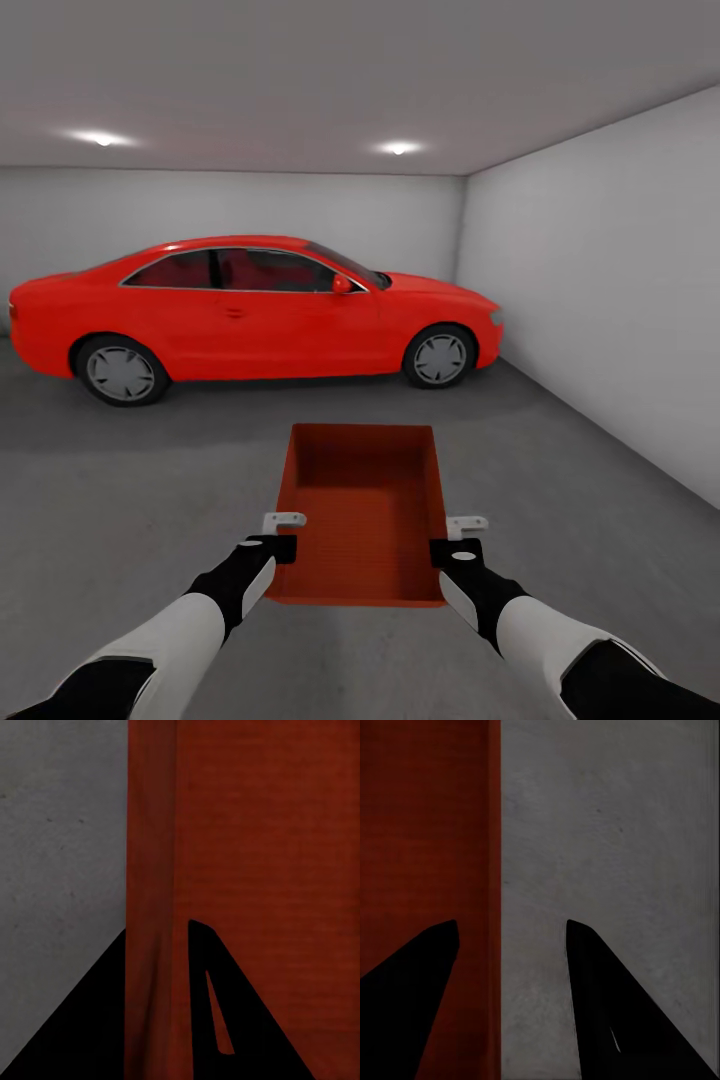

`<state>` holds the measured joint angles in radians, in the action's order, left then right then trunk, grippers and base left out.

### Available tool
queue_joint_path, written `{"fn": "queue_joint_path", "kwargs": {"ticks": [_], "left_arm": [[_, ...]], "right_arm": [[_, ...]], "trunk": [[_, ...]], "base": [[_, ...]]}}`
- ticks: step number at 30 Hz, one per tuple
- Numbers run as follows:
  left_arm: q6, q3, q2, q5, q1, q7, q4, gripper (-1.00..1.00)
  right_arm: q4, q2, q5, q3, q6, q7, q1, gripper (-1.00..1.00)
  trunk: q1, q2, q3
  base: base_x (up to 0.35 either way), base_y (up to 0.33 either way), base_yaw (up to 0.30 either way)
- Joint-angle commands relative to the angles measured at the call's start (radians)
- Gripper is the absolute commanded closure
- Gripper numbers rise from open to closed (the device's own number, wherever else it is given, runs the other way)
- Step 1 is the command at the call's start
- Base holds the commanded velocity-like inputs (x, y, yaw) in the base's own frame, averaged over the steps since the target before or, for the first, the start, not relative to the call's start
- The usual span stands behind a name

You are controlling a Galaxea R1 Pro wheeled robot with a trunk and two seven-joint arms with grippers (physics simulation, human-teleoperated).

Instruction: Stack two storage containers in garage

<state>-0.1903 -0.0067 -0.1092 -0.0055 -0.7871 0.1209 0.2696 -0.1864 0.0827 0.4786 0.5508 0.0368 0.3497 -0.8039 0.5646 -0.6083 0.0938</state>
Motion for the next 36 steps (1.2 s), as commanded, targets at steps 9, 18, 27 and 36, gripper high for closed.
{"fn": "queue_joint_path", "kwargs": {"ticks": [9,18,27,36], "left_arm": [[-0.008,0.016,0.0,-0.011,0.0,0.009,0.003,1.0],[-0.008,0.015,0.0,-0.011,0.0,0.009,0.003,1.0],[-0.008,0.015,0.0,-0.012,0.0,0.009,0.003,1.0],[-0.008,0.015,0.0,-0.012,0.0,0.009,0.003,1.0]], "right_arm": [[-0.01,0.0,-0.002,-0.028,0.005,-0.038,-0.001,1.0],[-0.011,0.0,-0.002,-0.028,0.005,-0.038,-0.001,1.0],[-0.01,0.0,-0.002,-0.028,0.005,-0.038,-0.001,1.0],[-0.01,0.0,-0.002,-0.028,0.005,-0.038,-0.001,1.0]], "trunk": [[0.0,-0.002,0.002],[0.0,-0.002,0.002],[0.0,-0.002,0.002],[0.0,-0.002,0.002]], "base": [[0.0,0.0,-0.247],[0.0,0.0,-0.247],[0.0,0.0,-0.247],[0.0,0.0,-0.247]]}}
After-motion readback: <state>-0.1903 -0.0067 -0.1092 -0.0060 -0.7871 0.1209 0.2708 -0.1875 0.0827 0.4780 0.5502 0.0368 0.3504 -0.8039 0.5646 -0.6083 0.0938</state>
